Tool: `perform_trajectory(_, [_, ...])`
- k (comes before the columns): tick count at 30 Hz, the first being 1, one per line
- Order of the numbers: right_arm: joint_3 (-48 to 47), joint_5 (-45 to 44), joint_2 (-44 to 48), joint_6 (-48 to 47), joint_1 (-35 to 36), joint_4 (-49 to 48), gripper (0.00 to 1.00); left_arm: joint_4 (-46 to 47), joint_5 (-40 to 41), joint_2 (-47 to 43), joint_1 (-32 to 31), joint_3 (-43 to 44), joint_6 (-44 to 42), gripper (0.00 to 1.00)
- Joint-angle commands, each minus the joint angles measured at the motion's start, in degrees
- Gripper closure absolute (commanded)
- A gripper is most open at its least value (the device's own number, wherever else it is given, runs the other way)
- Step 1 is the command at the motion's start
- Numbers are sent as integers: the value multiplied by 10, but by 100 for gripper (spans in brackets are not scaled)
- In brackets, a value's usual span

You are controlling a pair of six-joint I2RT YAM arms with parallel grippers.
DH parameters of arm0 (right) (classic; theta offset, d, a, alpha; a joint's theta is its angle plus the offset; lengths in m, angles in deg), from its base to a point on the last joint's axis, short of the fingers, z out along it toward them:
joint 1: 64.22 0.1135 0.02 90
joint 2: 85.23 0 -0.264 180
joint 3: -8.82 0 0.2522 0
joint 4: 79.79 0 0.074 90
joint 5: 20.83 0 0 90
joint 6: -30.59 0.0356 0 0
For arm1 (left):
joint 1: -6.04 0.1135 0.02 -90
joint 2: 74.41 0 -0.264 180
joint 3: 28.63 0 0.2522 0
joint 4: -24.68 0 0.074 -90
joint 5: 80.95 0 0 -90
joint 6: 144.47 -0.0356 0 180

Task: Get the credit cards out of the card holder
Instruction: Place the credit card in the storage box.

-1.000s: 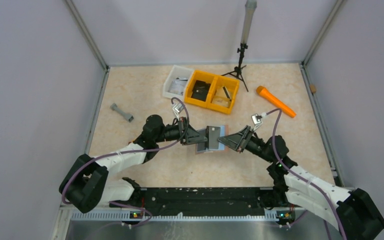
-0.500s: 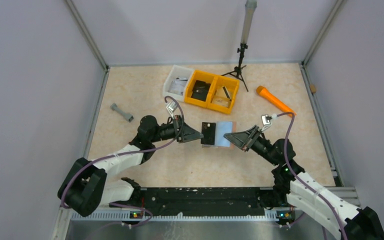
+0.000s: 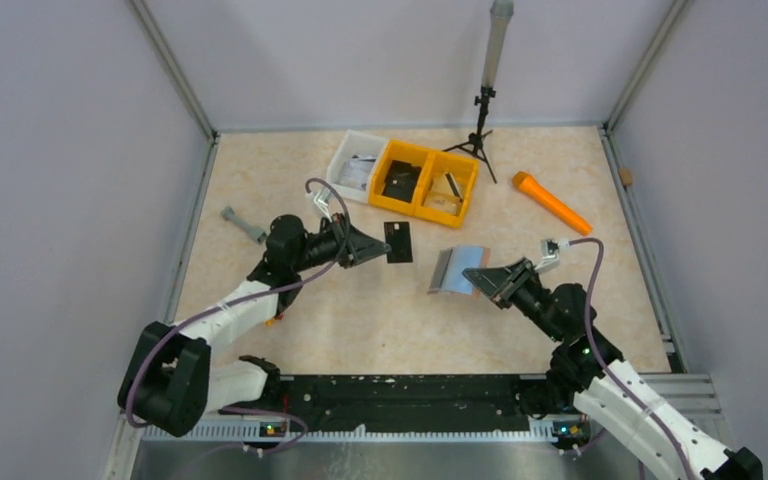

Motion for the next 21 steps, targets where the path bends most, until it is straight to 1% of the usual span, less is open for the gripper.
perform_trajectory(1, [-35,-55,43,-43,-5,63,100,-128,80,37,3,114,-131,100])
perform_trajectory(4, [-60,-63,46,-71,-5,99,100,-297,162,83,3,227,-259,100])
perform_trajectory(6, [-78,-66,44,-91,-5,117,100,-368,215,112,3,294,-334,100])
perform_trajectory(8, [-102,-70,43,-108,-5,144,100,-415,241,146,2,359,-418,100])
perform_trajectory(11, [-131,-70,41,-131,-5,177,100,-489,302,200,-3,459,-545,100])
perform_trajectory(12, [-138,-81,40,-137,-5,185,100,-504,320,219,-5,483,-599,100])
perform_trajectory(13, [-146,-85,39,-141,-5,191,100,-506,326,233,-6,503,-626,100])
perform_trajectory(14, [-151,-85,38,-145,-5,196,100,-507,319,246,-8,517,-688,100])
perform_trajectory(17, [-160,-88,37,-152,-5,206,100,-467,323,272,-18,530,-800,100])
perform_trajectory(18, [-162,-88,37,-153,-5,209,100,-461,309,278,-18,534,-832,100])
perform_trajectory(20, [-166,-88,38,-156,-5,215,100,-462,253,288,-23,538,-932,100])
perform_trajectory(21, [-169,-87,38,-158,-5,219,100,-459,247,293,-27,538,-975,100])
